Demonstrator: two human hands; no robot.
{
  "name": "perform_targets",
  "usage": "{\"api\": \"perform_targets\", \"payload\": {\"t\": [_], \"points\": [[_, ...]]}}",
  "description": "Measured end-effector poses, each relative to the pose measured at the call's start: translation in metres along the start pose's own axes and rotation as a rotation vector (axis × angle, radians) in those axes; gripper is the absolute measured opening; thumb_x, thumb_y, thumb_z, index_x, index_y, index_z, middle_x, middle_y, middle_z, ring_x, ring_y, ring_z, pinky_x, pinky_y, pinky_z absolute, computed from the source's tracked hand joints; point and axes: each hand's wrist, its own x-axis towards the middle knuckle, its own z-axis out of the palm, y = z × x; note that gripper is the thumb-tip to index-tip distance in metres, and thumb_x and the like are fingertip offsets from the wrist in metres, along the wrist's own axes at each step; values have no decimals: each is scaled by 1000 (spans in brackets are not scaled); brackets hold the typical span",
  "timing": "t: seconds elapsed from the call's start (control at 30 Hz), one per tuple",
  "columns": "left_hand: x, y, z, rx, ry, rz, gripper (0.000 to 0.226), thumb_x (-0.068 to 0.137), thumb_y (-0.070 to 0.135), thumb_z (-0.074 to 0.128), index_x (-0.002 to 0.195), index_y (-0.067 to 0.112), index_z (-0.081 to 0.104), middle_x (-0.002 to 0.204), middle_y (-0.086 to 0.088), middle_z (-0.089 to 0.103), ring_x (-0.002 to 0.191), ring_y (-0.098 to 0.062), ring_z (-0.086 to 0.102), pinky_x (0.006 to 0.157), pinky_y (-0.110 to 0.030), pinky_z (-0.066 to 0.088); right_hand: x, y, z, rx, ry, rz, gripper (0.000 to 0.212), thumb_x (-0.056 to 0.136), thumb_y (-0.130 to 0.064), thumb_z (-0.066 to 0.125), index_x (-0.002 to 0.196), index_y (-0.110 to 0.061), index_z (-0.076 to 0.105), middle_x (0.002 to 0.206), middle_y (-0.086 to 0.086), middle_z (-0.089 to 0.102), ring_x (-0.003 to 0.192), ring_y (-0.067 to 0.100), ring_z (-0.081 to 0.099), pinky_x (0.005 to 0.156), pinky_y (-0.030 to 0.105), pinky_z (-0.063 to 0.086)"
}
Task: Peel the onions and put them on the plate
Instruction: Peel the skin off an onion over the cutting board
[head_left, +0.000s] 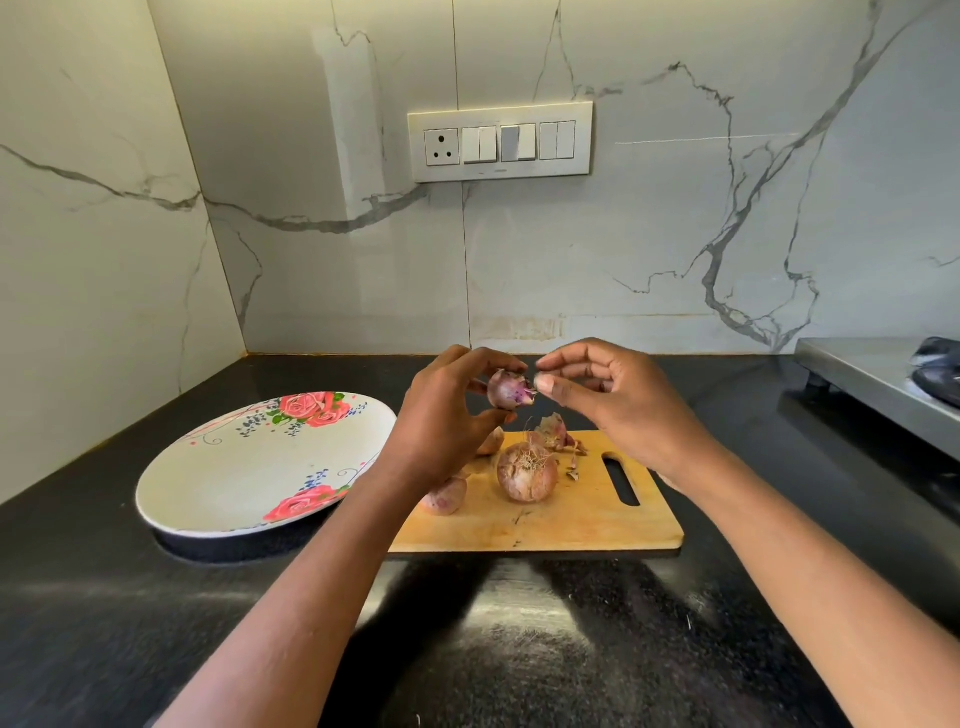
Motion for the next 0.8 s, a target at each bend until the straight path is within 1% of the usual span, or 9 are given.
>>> {"api": "perform_targets", "payload": {"t": [0.07, 0.1, 0.23, 0.37, 0.47, 0.53, 0.6, 0.73, 0.8], "points": [[0, 0, 0, -12, -3, 3, 45, 80, 11, 85, 117, 30, 68, 117, 9, 61, 95, -2, 63, 79, -2, 46, 0, 0, 4, -5, 9, -25, 18, 85, -28, 79, 101, -29, 72, 93, -15, 76, 88, 9, 72, 84, 25, 55], [0, 0, 0, -18, -5, 8, 45, 79, 10, 84, 116, 30, 68, 116, 10, 60, 94, -1, 62, 79, -1, 46, -1, 1, 6, -4, 17, -30, 19, 85, -25, 80, 102, -27, 71, 92, -14, 77, 86, 11, 72, 82, 24, 55], [0, 1, 1, -10, -13, 32, 45, 78, 11, 85, 116, 30, 68, 117, 10, 60, 95, -1, 62, 80, -3, 47, -2, 2, 8, 15, 43, -24, 21, 85, -17, 80, 102, -25, 69, 87, -11, 78, 76, 1, 69, 71, 10, 50], [-1, 2, 1, -16, -18, 60, 44, 77, 8, 86, 114, 27, 70, 115, 9, 61, 95, 2, 61, 80, -3, 45, -2, -3, 7, 102, 0, 46, 18, 90, -10, 74, 105, -18, 67, 88, -2, 78, 74, -1, 66, 69, 9, 49], [-1, 3, 1, -22, -23, 78, 45, 77, 8, 86, 114, 27, 70, 116, 9, 62, 97, 0, 62, 81, -4, 46, -2, -6, 5, 177, -29, 113, 17, 93, -7, 70, 107, -16, 66, 89, 0, 77, 76, 3, 69, 64, 11, 50], [-1, 3, 1, -28, -20, 86, 46, 76, 8, 86, 115, 27, 70, 117, 8, 63, 98, -2, 62, 82, -5, 47, -3, -7, 3, 197, -45, 128, 16, 94, -7, 69, 106, -16, 65, 87, -3, 77, 79, 6, 71, 66, 13, 52], [-1, 3, 1, -39, -18, 94, 46, 76, 7, 87, 115, 25, 70, 117, 7, 64, 99, -3, 63, 84, -6, 47, -3, -7, 3, 197, -46, 127, 14, 95, -7, 67, 105, -17, 64, 87, -4, 76, 80, 4, 71, 70, 16, 53], [-1, 4, 1, -83, -21, 91, 47, 75, 7, 87, 114, 26, 71, 117, 8, 66, 102, -4, 65, 85, -6, 47, -2, -7, 6, 161, 0, 85, 12, 98, -6, 63, 99, -19, 61, 86, -2, 75, 81, 7, 73, 84, 29, 56], [-1, 4, 1, -109, -23, 83, 47, 74, 7, 87, 113, 28, 70, 117, 10, 67, 103, -3, 65, 84, -5, 47, -2, -7, 8, 145, 25, 73, 13, 99, -6, 61, 99, -19, 59, 88, 0, 74, 79, 8, 73, 86, 32, 57]]}}
